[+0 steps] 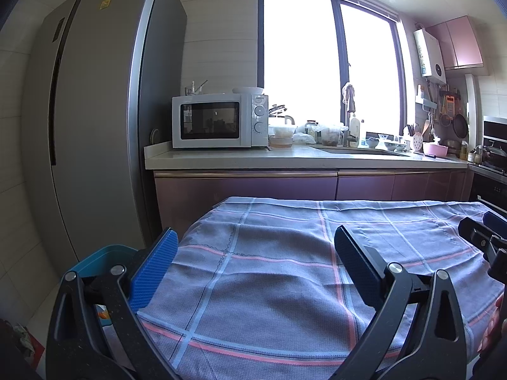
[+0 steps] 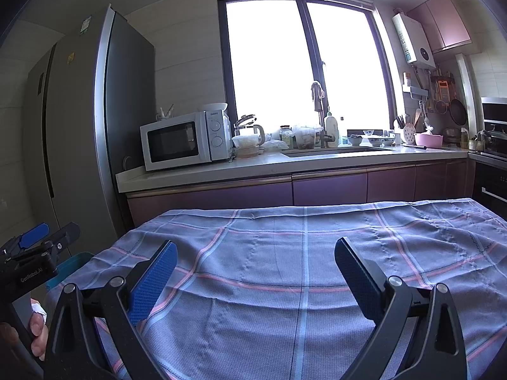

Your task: Collect trash

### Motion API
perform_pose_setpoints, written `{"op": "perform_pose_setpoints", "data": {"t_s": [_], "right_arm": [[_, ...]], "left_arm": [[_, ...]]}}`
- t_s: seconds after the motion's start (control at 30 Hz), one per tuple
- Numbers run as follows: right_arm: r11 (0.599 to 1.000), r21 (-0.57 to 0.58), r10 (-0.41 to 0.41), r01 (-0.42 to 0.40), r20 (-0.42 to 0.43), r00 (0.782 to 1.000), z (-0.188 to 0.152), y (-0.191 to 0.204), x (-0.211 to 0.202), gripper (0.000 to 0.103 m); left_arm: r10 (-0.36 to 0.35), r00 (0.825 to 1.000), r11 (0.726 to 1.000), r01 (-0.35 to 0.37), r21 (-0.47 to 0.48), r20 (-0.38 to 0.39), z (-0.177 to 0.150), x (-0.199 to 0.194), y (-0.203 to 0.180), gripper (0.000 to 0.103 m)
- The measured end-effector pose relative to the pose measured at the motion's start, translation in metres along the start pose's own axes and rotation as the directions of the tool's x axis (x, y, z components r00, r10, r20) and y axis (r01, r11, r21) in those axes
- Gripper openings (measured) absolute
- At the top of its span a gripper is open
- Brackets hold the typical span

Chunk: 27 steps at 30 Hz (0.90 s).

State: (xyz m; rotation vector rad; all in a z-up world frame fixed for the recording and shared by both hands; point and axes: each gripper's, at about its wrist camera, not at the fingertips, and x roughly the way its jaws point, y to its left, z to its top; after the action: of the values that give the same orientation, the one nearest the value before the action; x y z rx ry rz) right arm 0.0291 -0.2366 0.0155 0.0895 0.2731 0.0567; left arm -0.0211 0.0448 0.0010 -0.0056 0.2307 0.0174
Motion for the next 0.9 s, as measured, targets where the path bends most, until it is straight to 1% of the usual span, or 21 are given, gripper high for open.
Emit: {"op": "perform_pose_setpoints", "data": {"t_s": [0.9], "right_arm": [[1.0,-0.003,-0.006,0.006,0.001,1.0,0.0005,0.0013,-0.0008,0.096]], "left_arm": [[0.007,1.0,1.0,-0.007,0.0,-0.001,-0.0024,0.002,0.0015,0.097]]}}
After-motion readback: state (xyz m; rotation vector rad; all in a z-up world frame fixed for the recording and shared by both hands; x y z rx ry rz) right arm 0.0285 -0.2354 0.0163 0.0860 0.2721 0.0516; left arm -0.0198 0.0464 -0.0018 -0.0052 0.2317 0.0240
